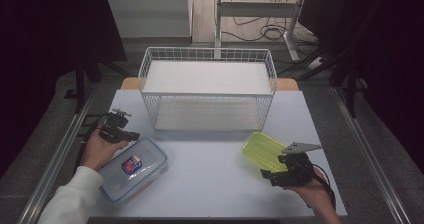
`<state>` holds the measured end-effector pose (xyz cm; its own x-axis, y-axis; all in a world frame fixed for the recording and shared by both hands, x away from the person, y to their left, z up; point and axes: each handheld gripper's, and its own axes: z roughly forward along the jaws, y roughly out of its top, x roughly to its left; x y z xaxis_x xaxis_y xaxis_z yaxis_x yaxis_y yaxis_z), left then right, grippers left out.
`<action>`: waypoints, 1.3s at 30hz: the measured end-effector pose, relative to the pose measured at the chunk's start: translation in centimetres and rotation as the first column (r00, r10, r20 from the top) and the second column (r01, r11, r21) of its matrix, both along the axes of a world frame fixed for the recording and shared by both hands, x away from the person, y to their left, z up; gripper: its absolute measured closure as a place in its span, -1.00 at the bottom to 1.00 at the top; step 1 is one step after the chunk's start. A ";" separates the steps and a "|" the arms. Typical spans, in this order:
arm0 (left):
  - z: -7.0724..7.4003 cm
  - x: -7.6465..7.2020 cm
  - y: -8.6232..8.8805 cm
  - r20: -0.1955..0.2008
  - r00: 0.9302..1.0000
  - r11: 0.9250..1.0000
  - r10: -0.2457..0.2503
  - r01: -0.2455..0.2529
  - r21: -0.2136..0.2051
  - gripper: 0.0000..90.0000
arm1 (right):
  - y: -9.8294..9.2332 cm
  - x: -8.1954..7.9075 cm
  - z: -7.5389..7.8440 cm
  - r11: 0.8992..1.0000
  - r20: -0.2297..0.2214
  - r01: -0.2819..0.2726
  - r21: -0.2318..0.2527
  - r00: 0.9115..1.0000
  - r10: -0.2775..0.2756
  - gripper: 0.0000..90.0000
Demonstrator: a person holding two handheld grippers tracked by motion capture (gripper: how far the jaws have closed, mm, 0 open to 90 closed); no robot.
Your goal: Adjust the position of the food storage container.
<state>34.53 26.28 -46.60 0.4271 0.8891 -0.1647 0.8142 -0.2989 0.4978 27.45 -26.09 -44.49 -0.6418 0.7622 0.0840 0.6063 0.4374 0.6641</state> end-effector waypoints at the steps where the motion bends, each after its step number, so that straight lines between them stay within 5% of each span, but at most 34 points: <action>1: 0.0 0.0 -0.3 0.001 1.000 1.000 -0.008 0.008 -0.001 1.00 | 0.1 0.0 0.0 1.000 0.001 -0.001 0.001 1.000 0.001 -0.60; 9: -0.3 -0.1 -2.0 -0.013 0.999 0.999 -0.047 0.047 -0.016 1.00 | 0.2 0.0 -0.1 1.000 -0.005 -0.009 -0.006 1.000 0.009 -0.60; 12: -0.7 -0.3 -3.6 -0.029 0.994 0.995 -0.104 0.104 -0.004 1.00 | 0.2 0.0 -0.1 1.000 -0.009 -0.012 -0.005 1.000 0.012 -0.60; 18: -0.2 -1.0 -4.8 -0.009 0.990 0.990 -0.141 0.141 0.000 1.00 | 0.2 0.0 -0.3 1.000 -0.017 -0.012 -0.008 1.000 0.012 -0.60; 27: 1.8 -5.2 0.8 0.050 0.998 0.998 -0.039 0.041 -0.046 1.00 | 0.4 -0.3 0.1 1.000 -0.014 -0.027 -0.006 1.000 0.026 -0.60; 29: 2.0 -7.5 3.7 0.057 0.997 0.998 0.048 -0.045 -0.049 1.00 | 0.6 -0.3 0.1 1.000 -0.015 -0.028 -0.006 1.000 0.028 -0.60; 31: 2.0 -8.3 4.7 0.054 0.996 0.996 0.073 -0.070 -0.055 1.00 | 0.7 -0.4 0.1 1.000 -0.012 -0.029 -0.008 1.000 0.029 -0.60; 34: 0.8 -11.8 7.9 0.039 0.988 0.986 0.150 -0.147 -0.074 1.00 | 1.0 -0.4 0.3 1.000 -0.007 -0.030 -0.007 1.000 0.030 -0.60; 36: 0.5 -12.3 8.2 0.033 0.987 0.985 0.156 -0.153 -0.074 1.00 | 1.1 -0.4 0.3 1.000 -0.007 -0.030 -0.006 1.000 0.030 -0.60; 39: -1.4 -15.1 9.0 -0.010 0.985 0.982 0.172 -0.172 -0.072 1.00 | 1.3 -0.4 0.4 0.999 -0.005 -0.033 -0.005 0.999 0.033 -0.60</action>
